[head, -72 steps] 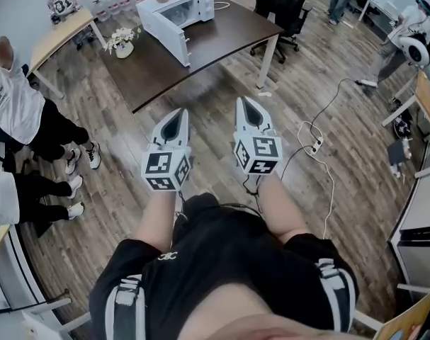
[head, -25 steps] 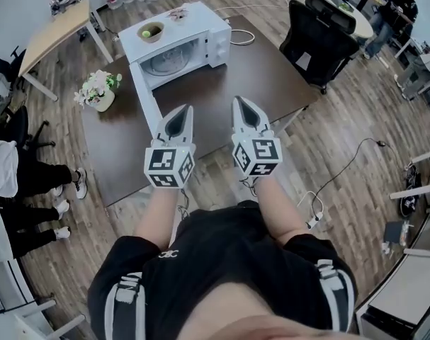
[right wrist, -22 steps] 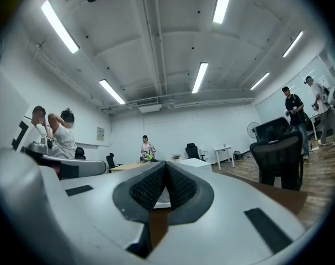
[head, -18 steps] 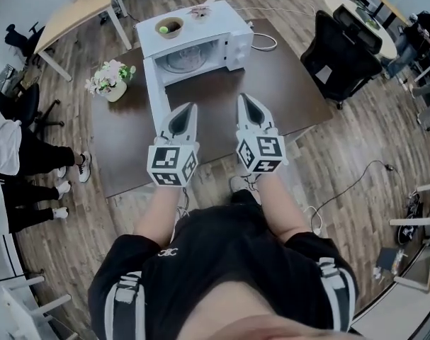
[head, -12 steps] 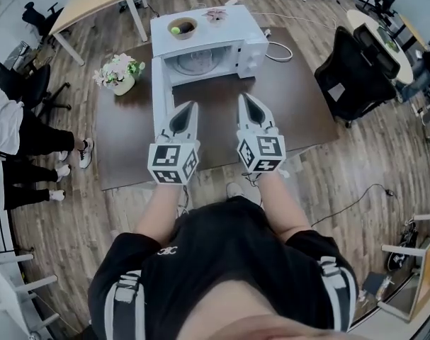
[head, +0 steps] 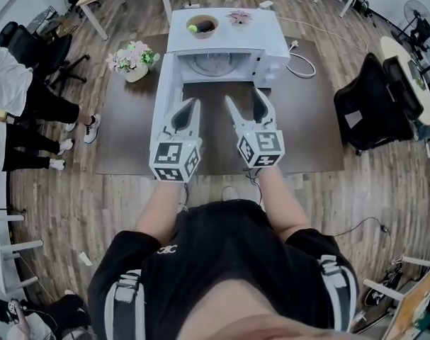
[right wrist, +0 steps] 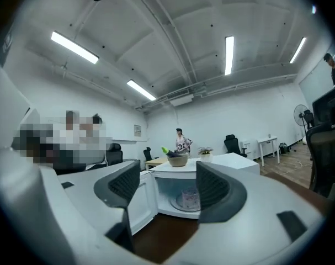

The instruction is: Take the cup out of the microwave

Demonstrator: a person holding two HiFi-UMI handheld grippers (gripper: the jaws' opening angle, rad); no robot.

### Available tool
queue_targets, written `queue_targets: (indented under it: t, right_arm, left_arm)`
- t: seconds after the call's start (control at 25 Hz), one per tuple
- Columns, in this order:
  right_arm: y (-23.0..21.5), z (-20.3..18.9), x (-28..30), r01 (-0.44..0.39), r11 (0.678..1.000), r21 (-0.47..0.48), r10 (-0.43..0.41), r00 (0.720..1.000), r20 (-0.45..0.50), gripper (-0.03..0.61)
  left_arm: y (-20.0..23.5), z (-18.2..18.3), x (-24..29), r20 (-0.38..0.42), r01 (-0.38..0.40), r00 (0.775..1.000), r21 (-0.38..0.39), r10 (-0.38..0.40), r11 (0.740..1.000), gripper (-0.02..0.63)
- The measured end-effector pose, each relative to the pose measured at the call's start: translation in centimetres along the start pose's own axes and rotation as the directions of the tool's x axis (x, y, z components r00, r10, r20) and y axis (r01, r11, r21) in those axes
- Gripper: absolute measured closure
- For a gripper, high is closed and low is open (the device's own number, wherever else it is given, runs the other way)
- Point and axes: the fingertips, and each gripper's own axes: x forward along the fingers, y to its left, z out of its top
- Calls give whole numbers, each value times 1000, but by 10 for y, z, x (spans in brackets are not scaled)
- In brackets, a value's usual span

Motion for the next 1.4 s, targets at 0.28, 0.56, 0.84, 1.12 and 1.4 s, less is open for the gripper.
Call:
queue_targets:
  t: [0.28,0.56,0.84,1.12,1.4]
  right_arm:
    - [-16,-50,64,-49,999,22,51,993,-107,189]
    - [-44,-107,138,-50,997,59,61,978,-197,86]
    - [-70,-172,195,-58,997,43,69,944,-322,34]
    - [-91,-231,241,-52,998,18,55,911,-408,37]
    - [-108,-258,281,-21,999,27,30,901,-433,38]
  left_arm:
    - [17,-13,9,-20,-97,995,0,97,995,612]
    - [40,-27,19,-60,-197,979,3,197,980,612]
    - [59,-41,35,-95,-274,957,-1,273,962,612]
    - [77,-54,43,-120,-327,939,-6,324,945,612]
    - [90,-73,53,-166,-344,926,9,340,939,612]
